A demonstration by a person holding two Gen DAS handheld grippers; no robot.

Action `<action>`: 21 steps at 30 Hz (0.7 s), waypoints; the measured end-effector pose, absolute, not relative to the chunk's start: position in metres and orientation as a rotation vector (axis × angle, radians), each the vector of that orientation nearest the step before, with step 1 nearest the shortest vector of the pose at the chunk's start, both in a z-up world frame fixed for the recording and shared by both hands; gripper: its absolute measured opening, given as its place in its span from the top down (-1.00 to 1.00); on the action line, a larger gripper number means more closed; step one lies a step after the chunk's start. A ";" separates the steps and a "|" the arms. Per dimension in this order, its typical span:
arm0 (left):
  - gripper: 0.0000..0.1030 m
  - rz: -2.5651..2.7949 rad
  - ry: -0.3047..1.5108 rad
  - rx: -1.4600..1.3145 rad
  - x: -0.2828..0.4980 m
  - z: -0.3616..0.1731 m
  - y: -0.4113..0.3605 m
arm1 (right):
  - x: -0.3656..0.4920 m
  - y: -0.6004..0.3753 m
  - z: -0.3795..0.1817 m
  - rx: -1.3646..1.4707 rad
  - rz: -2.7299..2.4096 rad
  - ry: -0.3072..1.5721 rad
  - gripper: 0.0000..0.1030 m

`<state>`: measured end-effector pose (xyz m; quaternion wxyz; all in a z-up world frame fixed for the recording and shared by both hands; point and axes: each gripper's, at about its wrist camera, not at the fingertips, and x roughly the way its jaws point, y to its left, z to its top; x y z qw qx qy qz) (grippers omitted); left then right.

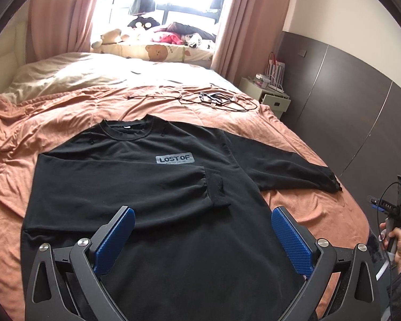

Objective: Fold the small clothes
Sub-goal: 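Move the right tool to the other sleeve's cuff, then close the right tool on the other sleeve cuff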

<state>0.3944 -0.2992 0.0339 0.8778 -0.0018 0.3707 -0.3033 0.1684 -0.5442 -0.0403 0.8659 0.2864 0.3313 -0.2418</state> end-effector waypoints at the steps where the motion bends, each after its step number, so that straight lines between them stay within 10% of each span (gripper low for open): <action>1: -0.99 -0.631 0.780 -0.002 0.399 0.030 -0.303 | 0.173 -0.551 -0.046 0.615 -0.520 0.693 -0.88; 9: -0.94 -0.617 0.827 0.001 0.439 -0.002 -0.325 | 0.213 -0.591 -0.082 0.755 -0.517 0.680 -0.81; 17: -0.54 -0.586 0.909 -0.019 0.482 -0.043 -0.337 | 0.254 -0.623 -0.117 0.822 -0.537 0.710 0.14; 21: -0.51 -0.564 0.931 -0.012 0.497 -0.062 -0.340 | 0.264 -0.638 -0.132 0.854 -0.555 0.708 0.26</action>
